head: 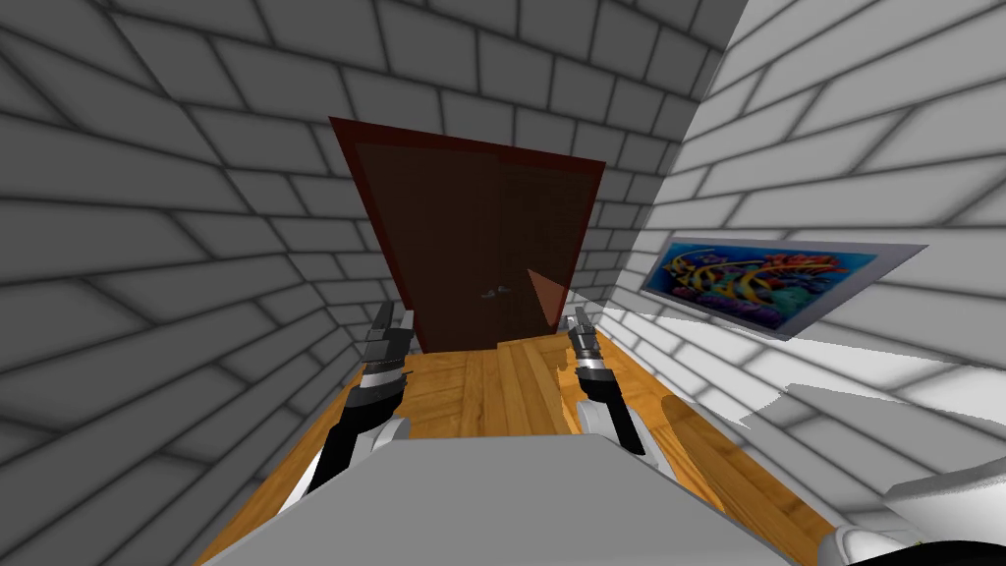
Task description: Pull the door open
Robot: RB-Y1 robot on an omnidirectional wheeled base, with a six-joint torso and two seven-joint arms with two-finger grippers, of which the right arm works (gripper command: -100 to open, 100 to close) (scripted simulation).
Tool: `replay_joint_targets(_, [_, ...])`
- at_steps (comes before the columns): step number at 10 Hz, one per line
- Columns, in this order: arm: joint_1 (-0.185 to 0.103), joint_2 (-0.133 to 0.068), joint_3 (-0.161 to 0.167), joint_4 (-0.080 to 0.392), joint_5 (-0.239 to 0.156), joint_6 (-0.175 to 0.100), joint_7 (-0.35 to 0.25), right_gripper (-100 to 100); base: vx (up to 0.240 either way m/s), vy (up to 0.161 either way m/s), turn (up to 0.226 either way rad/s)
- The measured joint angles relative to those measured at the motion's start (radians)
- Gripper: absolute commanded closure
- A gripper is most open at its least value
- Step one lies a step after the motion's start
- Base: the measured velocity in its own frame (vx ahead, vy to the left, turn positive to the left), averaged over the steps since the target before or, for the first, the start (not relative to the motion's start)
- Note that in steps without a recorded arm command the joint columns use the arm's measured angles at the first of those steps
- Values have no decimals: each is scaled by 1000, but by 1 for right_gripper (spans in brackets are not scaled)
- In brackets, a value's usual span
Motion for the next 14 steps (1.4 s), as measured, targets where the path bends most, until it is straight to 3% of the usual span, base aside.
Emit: replay_joint_targets(14, [-80,-36,-37,290,6,-84,-58,-100,75,6,30])
